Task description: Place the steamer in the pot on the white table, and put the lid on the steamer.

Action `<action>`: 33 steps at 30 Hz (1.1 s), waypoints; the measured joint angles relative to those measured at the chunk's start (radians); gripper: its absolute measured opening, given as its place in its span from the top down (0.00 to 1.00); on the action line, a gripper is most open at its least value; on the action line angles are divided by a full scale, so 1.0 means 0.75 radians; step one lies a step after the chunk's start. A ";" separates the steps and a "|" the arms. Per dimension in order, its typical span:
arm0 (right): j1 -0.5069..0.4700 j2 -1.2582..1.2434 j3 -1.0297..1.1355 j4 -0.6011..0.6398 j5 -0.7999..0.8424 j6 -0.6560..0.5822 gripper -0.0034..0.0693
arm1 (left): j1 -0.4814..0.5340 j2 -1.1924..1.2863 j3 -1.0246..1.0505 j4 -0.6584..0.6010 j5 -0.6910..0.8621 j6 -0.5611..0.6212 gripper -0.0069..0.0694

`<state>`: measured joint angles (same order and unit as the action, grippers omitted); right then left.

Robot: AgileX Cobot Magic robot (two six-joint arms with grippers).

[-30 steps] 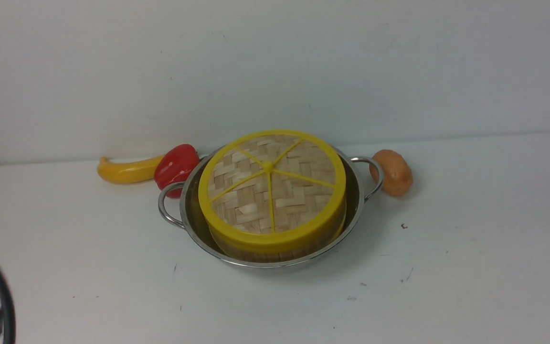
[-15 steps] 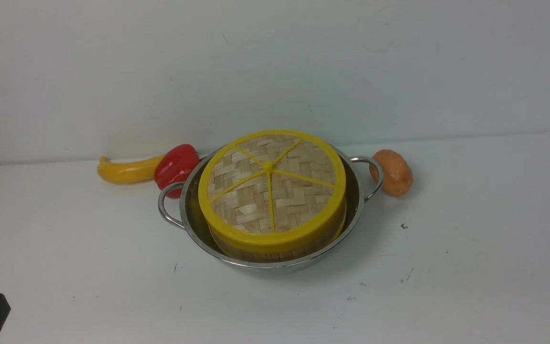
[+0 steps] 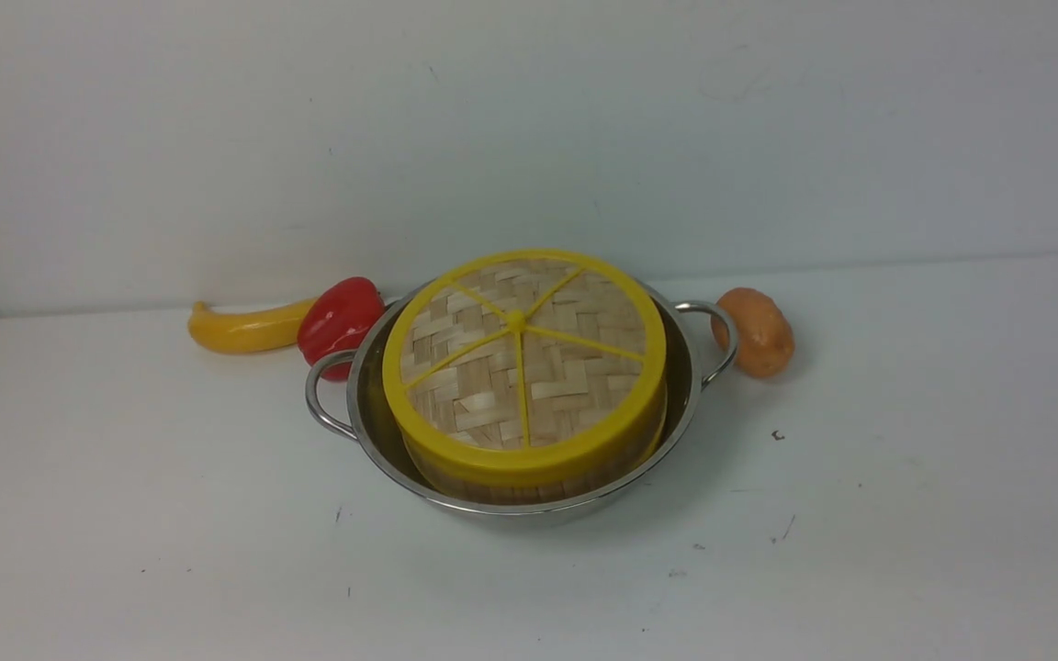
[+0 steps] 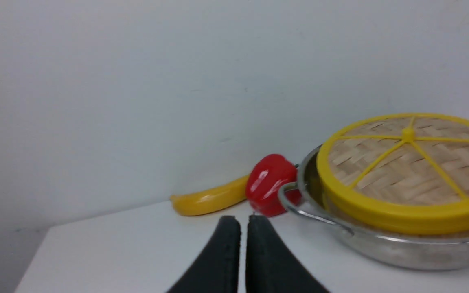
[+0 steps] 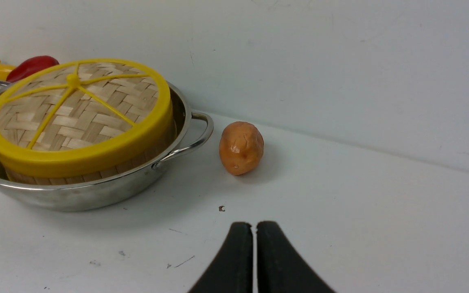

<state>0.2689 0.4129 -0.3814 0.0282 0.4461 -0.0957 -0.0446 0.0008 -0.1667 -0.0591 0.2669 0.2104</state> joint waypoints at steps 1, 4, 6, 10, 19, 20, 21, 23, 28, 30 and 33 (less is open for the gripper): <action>0.000 0.000 0.000 0.000 0.000 0.000 0.90 | 0.003 0.000 0.005 0.000 0.000 0.000 0.88; 0.000 0.000 0.001 0.000 0.000 0.000 0.89 | 0.029 0.000 0.088 0.043 -0.001 0.003 0.87; 0.000 0.000 0.001 0.000 -0.001 0.000 0.88 | 0.029 0.000 0.128 0.045 -0.001 0.003 0.87; 0.000 0.000 0.001 0.000 -0.001 0.000 0.87 | 0.029 0.000 0.186 0.048 0.001 0.003 0.87; 0.000 0.000 0.002 0.000 -0.003 0.000 0.83 | 0.029 -0.001 0.231 0.049 0.025 0.003 0.87; 0.000 0.000 0.002 0.000 -0.003 0.000 0.82 | 0.029 -0.001 0.231 0.049 0.029 0.003 0.87; 0.000 0.000 0.002 0.000 -0.004 0.000 0.82 | 0.029 -0.001 0.231 0.049 0.030 0.003 0.87; -0.006 -0.031 0.005 -0.028 -0.004 -0.007 0.81 | 0.029 -0.001 0.231 0.049 0.032 0.003 0.87; -0.149 -0.228 0.100 -0.063 -0.005 -0.003 0.78 | 0.029 -0.001 0.231 0.049 0.032 0.003 0.87; -0.227 -0.330 0.192 -0.067 -0.005 0.000 0.77 | 0.029 -0.001 0.231 0.049 0.032 0.003 0.86; -0.296 -0.415 0.289 -0.070 -0.013 0.001 0.76 | 0.029 -0.001 0.231 0.049 0.032 0.003 0.85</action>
<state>0.0468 0.1020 -0.1648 -0.0244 0.4367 -0.0948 -0.0231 0.0000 0.0062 -0.0222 0.2910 0.2126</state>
